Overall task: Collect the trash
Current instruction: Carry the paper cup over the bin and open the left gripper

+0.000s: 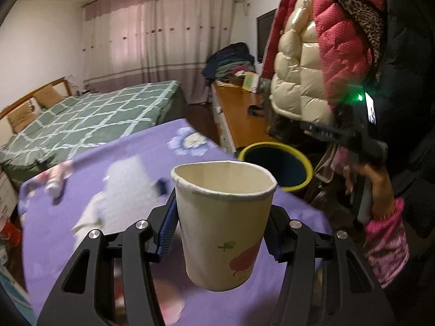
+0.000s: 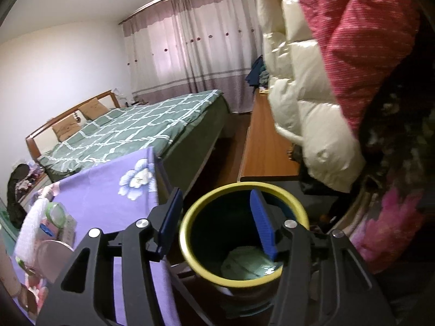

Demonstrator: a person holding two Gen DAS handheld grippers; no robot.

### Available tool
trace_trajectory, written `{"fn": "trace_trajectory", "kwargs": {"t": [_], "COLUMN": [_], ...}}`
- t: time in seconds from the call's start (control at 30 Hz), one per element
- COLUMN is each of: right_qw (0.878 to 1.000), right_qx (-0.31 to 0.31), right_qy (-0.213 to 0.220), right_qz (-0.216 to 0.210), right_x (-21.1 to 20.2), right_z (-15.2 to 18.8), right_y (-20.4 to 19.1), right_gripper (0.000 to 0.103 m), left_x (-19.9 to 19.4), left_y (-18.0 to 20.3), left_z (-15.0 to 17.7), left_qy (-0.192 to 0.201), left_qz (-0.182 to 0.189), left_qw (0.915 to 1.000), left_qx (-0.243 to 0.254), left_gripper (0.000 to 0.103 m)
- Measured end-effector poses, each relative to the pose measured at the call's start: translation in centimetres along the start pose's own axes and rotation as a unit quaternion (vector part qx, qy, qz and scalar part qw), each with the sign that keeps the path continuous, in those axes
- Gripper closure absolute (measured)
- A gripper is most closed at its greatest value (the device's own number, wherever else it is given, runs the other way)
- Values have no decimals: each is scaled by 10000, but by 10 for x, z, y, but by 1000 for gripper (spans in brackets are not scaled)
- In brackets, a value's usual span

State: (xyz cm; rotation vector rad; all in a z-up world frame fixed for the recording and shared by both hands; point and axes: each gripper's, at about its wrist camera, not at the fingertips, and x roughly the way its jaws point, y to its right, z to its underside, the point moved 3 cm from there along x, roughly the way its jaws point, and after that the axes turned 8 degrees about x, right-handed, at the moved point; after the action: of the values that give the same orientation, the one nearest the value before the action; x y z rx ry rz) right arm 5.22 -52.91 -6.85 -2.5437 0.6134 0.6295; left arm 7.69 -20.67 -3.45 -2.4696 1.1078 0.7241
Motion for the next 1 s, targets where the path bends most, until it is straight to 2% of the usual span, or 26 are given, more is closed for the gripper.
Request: {"fn": "trace_trajectory", "kwargs": {"t": [0.37, 0.57, 0.8, 0.83, 0.87, 0.93, 1.0], "right_qw": [9992, 9987, 9981, 9980, 9980, 9977, 9976], "right_qx": [-69, -115, 16, 29, 41, 62, 70], "right_qy": [109, -40, -230, -242, -248, -251, -257], "right_qz": [372, 490, 567, 577, 588, 627, 634], "right_x": [-10, 1, 15, 15, 15, 15, 14], "right_z": [2, 8, 16, 17, 17, 16, 18], "right_y": [48, 67, 87, 88, 89, 91, 89], "right_gripper": [49, 46, 45, 45, 44, 42, 41], "left_x": [137, 206, 271, 280, 288, 291, 290], "left_y": [69, 98, 117, 118, 120, 119, 118], "left_z": [-69, -101, -118, -120, -121, -122, -124], "left_qy": [-331, -492, -609, -658, -730, -766, -768], "left_qz": [716, 853, 819, 750, 718, 704, 624], "left_qw": [9968, 9951, 9948, 9950, 9947, 9946, 9951], "left_qx": [124, 55, 46, 52, 46, -19, -68], "left_gripper": [48, 47, 44, 42, 33, 21, 19]}}
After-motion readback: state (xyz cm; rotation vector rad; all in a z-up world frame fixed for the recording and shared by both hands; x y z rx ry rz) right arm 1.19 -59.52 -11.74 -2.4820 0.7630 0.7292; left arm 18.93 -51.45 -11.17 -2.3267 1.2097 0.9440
